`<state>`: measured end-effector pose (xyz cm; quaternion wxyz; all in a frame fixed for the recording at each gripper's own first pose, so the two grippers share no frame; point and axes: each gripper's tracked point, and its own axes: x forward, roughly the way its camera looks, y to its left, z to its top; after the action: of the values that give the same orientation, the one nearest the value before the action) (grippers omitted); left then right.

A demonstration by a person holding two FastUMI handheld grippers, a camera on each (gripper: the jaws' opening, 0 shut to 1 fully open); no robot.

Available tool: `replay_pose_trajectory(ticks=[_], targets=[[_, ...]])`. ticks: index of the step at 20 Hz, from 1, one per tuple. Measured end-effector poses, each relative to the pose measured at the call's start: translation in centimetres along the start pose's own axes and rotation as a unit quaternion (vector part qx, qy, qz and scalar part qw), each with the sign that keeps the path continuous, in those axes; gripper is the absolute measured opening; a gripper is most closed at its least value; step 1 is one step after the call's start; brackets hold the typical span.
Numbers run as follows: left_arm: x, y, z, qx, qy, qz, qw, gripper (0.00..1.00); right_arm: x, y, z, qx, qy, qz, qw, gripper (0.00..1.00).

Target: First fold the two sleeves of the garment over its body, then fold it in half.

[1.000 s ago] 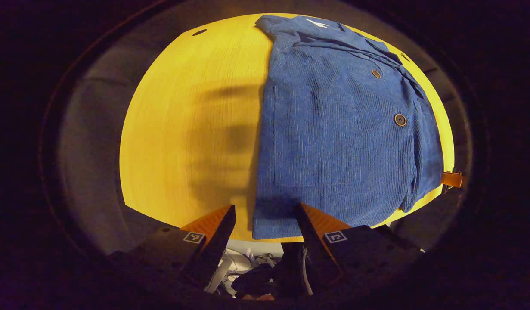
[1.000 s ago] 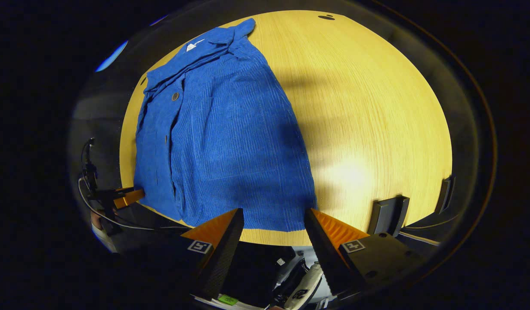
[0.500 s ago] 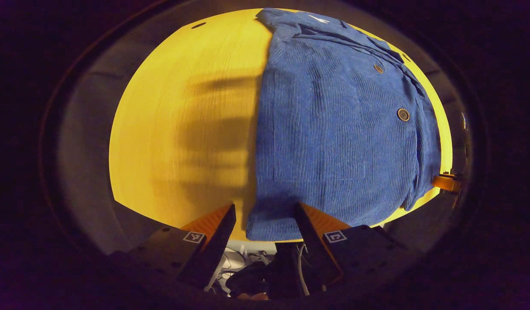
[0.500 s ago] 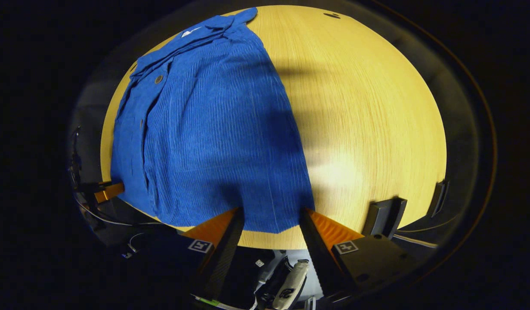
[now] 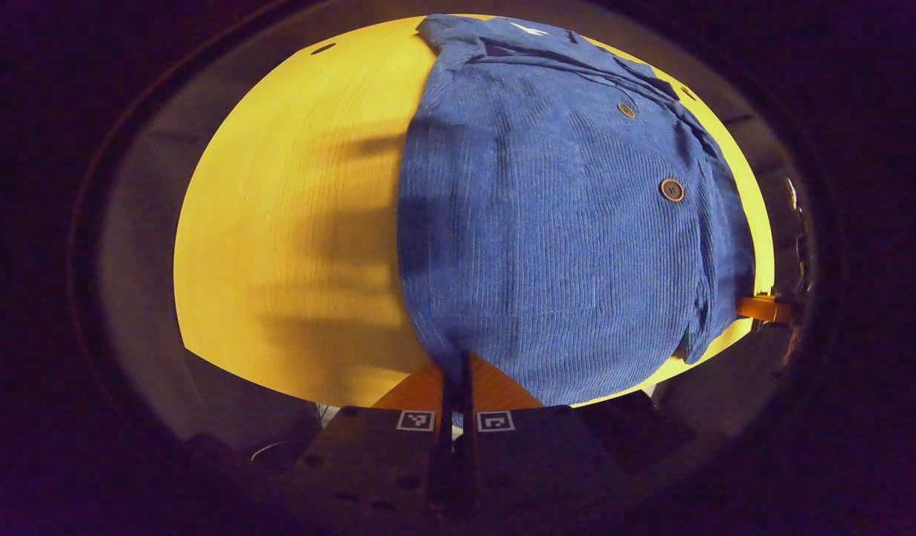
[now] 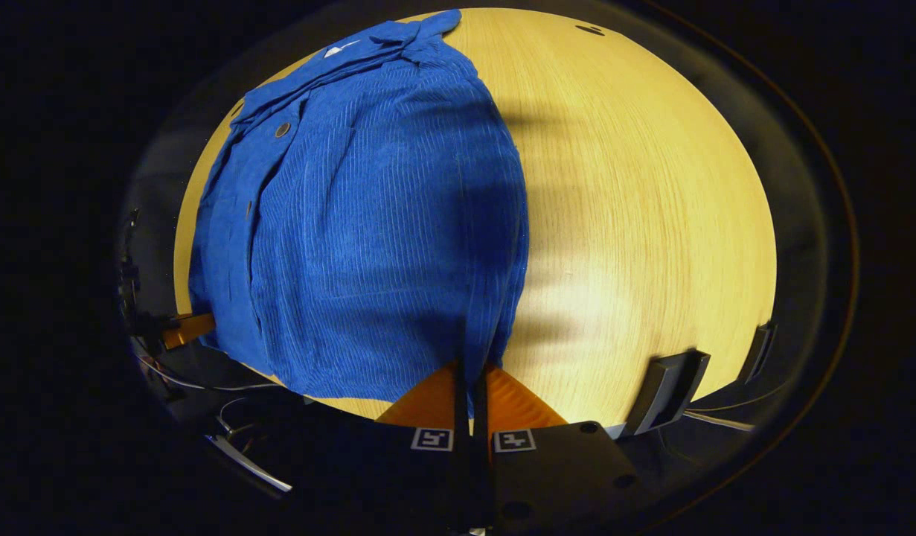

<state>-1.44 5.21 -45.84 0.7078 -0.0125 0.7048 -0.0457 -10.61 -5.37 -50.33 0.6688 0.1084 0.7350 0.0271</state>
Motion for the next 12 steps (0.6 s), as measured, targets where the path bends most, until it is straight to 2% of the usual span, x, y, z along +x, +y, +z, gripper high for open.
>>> replay_pose_trajectory(ticks=[1,3,7,12], targets=[[0.1,-0.3,0.0,0.006,-0.001,-0.012,1.000,0.00,0.0,0.0,0.0,0.008,-0.001,0.007,1.000,0.05],[-1.1,0.1,0.0,0.008,-0.007,-0.026,1.000,0.00,-1.1,0.2,0.0,0.008,-0.003,0.014,1.000,0.05],[-5.3,0.6,1.2,-0.020,-0.048,-0.086,0.995,0.00,-6.1,1.4,2.4,0.005,-0.053,0.043,0.998,0.05],[-12.4,2.2,5.5,0.009,-0.134,-0.079,0.988,0.00,-13.7,3.6,8.0,-0.021,-0.143,0.058,0.988,0.05]])
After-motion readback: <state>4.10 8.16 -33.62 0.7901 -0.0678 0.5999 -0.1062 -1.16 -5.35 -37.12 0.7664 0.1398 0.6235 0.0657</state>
